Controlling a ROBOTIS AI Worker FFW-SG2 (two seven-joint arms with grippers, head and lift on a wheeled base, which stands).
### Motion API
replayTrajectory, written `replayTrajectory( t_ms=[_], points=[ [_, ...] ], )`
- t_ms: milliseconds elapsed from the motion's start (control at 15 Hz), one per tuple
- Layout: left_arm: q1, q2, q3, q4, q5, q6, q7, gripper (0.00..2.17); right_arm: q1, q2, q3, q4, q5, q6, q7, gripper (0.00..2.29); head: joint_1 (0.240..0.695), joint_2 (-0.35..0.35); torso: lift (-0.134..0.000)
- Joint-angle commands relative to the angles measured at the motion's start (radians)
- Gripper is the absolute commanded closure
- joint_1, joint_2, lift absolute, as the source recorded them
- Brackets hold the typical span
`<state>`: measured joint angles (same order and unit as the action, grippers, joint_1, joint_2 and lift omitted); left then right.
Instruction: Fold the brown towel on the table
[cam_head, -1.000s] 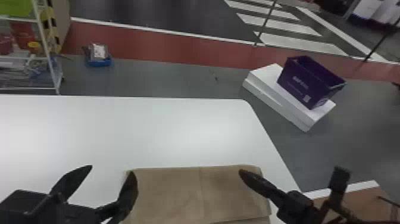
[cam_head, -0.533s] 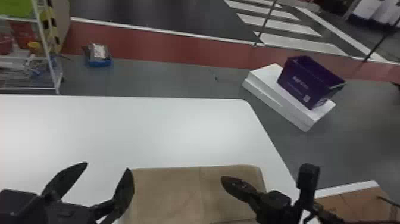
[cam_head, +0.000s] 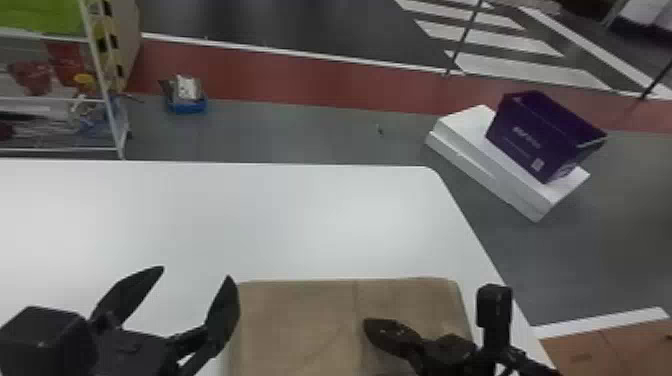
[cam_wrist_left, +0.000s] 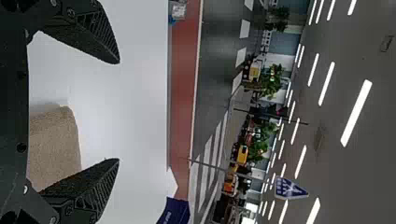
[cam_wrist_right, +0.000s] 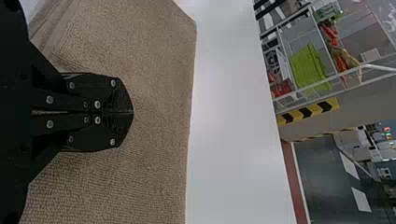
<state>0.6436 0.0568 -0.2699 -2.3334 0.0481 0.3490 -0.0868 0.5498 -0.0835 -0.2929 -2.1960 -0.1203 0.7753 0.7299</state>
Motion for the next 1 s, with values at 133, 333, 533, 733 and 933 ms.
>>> replayTrajectory(
  t_ms=[133, 333, 533, 733, 933],
  points=[
    [-0.005, 0.0, 0.009, 0.0, 0.012, 0.003, -0.002, 0.14, -0.011, -0.001, 0.092, 0.007, 0.016, 0.031, -0.023, 1.9, 0.695, -0.241, -0.124],
    [-0.007, 0.0, 0.012, 0.0, 0.012, 0.003, -0.004, 0.14, -0.024, -0.001, 0.158, 0.001, 0.016, 0.049, -0.06, 1.9, 0.695, -0.194, -0.124],
    [-0.007, 0.0, 0.021, -0.001, 0.021, 0.003, -0.01, 0.14, -0.05, 0.005, 0.236, 0.001, 0.028, 0.089, -0.106, 1.9, 0.695, -0.154, -0.124],
    [-0.002, 0.006, 0.024, -0.006, 0.029, 0.003, -0.019, 0.14, -0.065, 0.008, 0.321, 0.002, 0.031, 0.089, -0.179, 1.9, 0.695, -0.096, -0.124],
    [0.002, 0.006, 0.028, -0.007, 0.03, 0.003, -0.021, 0.14, -0.062, 0.011, 0.359, -0.033, 0.028, 0.098, -0.211, 1.9, 0.695, -0.053, -0.124]
  ],
)
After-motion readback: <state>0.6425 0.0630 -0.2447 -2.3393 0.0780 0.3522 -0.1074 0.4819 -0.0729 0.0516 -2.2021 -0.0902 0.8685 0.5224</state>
